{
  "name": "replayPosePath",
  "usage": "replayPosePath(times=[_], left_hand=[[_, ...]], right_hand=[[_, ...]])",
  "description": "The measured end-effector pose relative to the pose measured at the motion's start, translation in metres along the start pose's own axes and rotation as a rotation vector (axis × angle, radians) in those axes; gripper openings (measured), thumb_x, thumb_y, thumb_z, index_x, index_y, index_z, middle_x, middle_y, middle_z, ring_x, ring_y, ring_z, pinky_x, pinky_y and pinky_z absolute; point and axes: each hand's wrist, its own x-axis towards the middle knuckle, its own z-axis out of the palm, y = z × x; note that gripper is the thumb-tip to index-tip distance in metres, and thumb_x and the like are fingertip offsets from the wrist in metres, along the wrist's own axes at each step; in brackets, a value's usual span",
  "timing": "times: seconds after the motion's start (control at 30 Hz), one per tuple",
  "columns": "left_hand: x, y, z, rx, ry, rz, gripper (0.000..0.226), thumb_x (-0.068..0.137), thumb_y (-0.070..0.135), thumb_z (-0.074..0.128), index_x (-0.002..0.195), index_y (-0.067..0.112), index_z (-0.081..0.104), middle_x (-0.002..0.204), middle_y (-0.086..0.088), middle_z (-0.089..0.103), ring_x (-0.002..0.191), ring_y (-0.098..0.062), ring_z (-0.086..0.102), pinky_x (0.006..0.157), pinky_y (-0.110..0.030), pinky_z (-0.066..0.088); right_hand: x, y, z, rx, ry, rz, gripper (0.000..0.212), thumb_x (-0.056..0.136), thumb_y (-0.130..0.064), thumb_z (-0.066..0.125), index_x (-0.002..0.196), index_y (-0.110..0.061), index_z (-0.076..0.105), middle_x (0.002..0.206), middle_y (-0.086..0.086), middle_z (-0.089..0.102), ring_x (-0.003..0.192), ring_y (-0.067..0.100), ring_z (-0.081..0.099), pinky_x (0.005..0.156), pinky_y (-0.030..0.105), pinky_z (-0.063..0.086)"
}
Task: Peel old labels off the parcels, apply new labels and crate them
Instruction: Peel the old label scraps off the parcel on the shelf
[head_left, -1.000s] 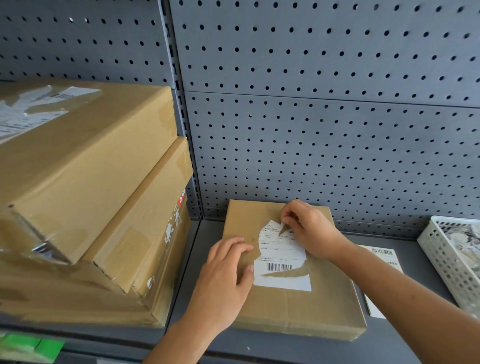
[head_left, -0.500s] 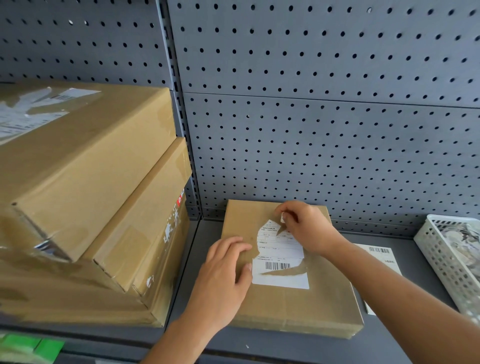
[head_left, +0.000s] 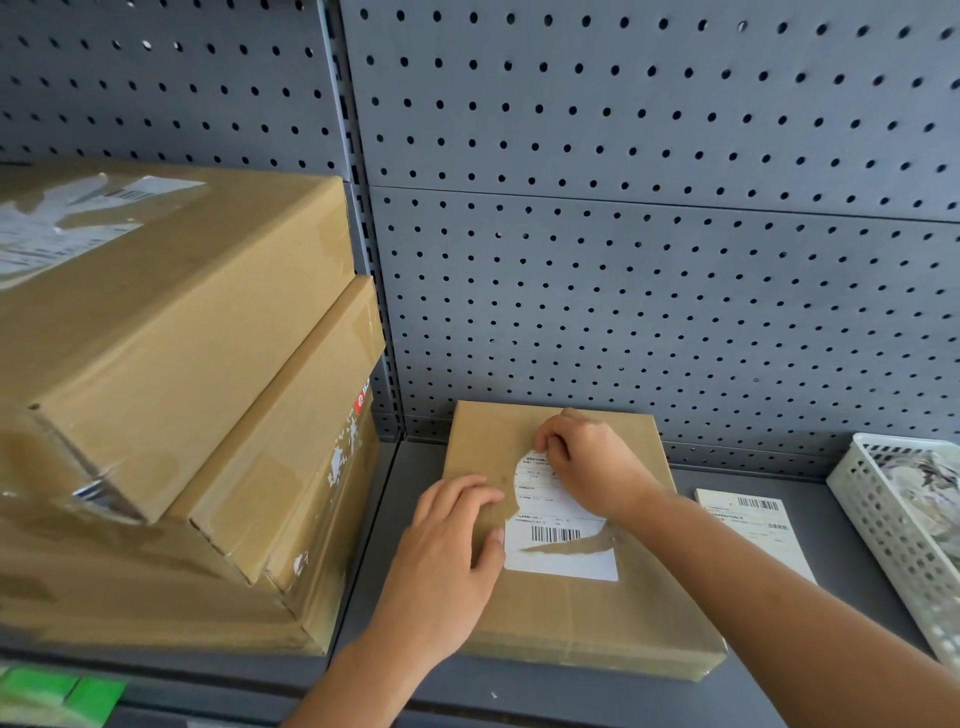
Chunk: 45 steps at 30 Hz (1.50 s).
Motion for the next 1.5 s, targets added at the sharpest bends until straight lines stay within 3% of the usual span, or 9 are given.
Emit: replayPosePath(times=[0.17, 0.33, 0.53, 0.67, 0.8, 0.93, 1.07, 1.3, 1.5], left_hand=[[-0.0007, -0.0001, 0.0004, -0.006, 0.008, 0.003, 0.031, 0.101, 0.036, 0.050, 0.131, 0.037, 0.051, 0.140, 0.033, 0.033, 0.136, 0.013, 0.017, 0.105, -0.016, 0.028], [-0.0007, -0.0003, -0.0001, -0.002, -0.006, -0.002, 0.031, 0.101, 0.037, 0.049, 0.132, 0.038, 0.050, 0.141, 0.034, 0.031, 0.136, 0.014, 0.014, 0.108, -0.020, 0.030], [-0.0004, 0.0004, -0.0009, -0.009, -0.004, 0.000, 0.031, 0.101, 0.037, 0.049, 0.132, 0.038, 0.050, 0.141, 0.034, 0.031, 0.137, 0.014, 0.015, 0.107, -0.020, 0.031], [-0.0009, -0.0001, -0.0003, -0.009, -0.006, -0.002, 0.031, 0.101, 0.037, 0.048, 0.132, 0.038, 0.050, 0.141, 0.034, 0.031, 0.137, 0.013, 0.015, 0.108, -0.021, 0.031], [-0.0005, -0.0008, -0.0002, -0.008, -0.008, -0.003, 0.031, 0.101, 0.039, 0.047, 0.132, 0.039, 0.049, 0.140, 0.035, 0.030, 0.137, 0.014, 0.015, 0.108, -0.021, 0.031], [-0.0003, -0.0005, -0.0004, -0.009, -0.006, -0.003, 0.032, 0.101, 0.038, 0.048, 0.132, 0.038, 0.050, 0.141, 0.034, 0.031, 0.136, 0.015, 0.015, 0.108, -0.021, 0.030], [-0.0009, -0.0010, -0.0002, -0.002, -0.009, -0.004, 0.031, 0.101, 0.038, 0.048, 0.132, 0.038, 0.050, 0.141, 0.034, 0.031, 0.137, 0.014, 0.015, 0.108, -0.020, 0.030], [-0.0001, 0.0000, -0.0008, -0.010, -0.012, -0.002, 0.031, 0.101, 0.038, 0.048, 0.132, 0.038, 0.050, 0.141, 0.033, 0.031, 0.137, 0.013, 0.015, 0.108, -0.022, 0.033], [-0.0007, -0.0002, -0.0008, -0.011, -0.014, -0.005, 0.032, 0.101, 0.037, 0.048, 0.133, 0.038, 0.049, 0.142, 0.033, 0.031, 0.138, 0.012, 0.015, 0.109, -0.021, 0.032]], right_hand=[[-0.0022, 0.0035, 0.0027, 0.009, 0.054, 0.000, 0.027, 0.097, -0.004, 0.043, 0.101, -0.010, 0.068, 0.101, 0.001, 0.062, 0.089, 0.020, 0.060, 0.082, 0.032, 0.048], [0.0000, 0.0024, 0.0057, -0.027, 0.061, -0.039, 0.026, 0.096, -0.002, 0.042, 0.096, -0.009, 0.067, 0.098, 0.003, 0.062, 0.085, 0.024, 0.061, 0.078, 0.037, 0.049], [-0.0020, 0.0074, 0.0043, 0.080, 0.088, -0.007, 0.024, 0.095, 0.000, 0.044, 0.093, -0.011, 0.065, 0.096, -0.001, 0.062, 0.078, 0.015, 0.057, 0.075, 0.028, 0.045], [-0.0013, 0.0090, 0.0076, 0.051, 0.088, -0.030, 0.025, 0.095, -0.002, 0.045, 0.100, -0.011, 0.068, 0.099, -0.002, 0.063, 0.084, 0.017, 0.061, 0.078, 0.029, 0.047], [-0.0037, 0.0081, 0.0044, 0.064, 0.074, -0.030, 0.022, 0.093, -0.001, 0.046, 0.089, -0.013, 0.065, 0.093, -0.004, 0.060, 0.069, 0.005, 0.054, 0.068, 0.024, 0.042], [-0.0025, 0.0095, 0.0046, 0.071, 0.099, -0.038, 0.022, 0.095, -0.003, 0.047, 0.097, -0.011, 0.067, 0.098, -0.001, 0.063, 0.084, 0.015, 0.059, 0.078, 0.026, 0.046], [0.0013, 0.0072, 0.0085, -0.021, 0.075, -0.064, 0.023, 0.097, -0.004, 0.044, 0.097, -0.010, 0.066, 0.099, 0.000, 0.062, 0.085, 0.022, 0.061, 0.077, 0.036, 0.050], [0.0000, 0.0087, 0.0030, 0.035, 0.056, -0.038, 0.023, 0.094, 0.000, 0.043, 0.089, -0.011, 0.063, 0.093, -0.002, 0.060, 0.072, 0.009, 0.052, 0.069, 0.024, 0.038], [0.0019, 0.0091, -0.0008, -0.034, 0.042, -0.095, 0.020, 0.097, -0.008, 0.049, 0.102, -0.012, 0.068, 0.100, -0.002, 0.063, 0.087, 0.020, 0.061, 0.080, 0.032, 0.049]])
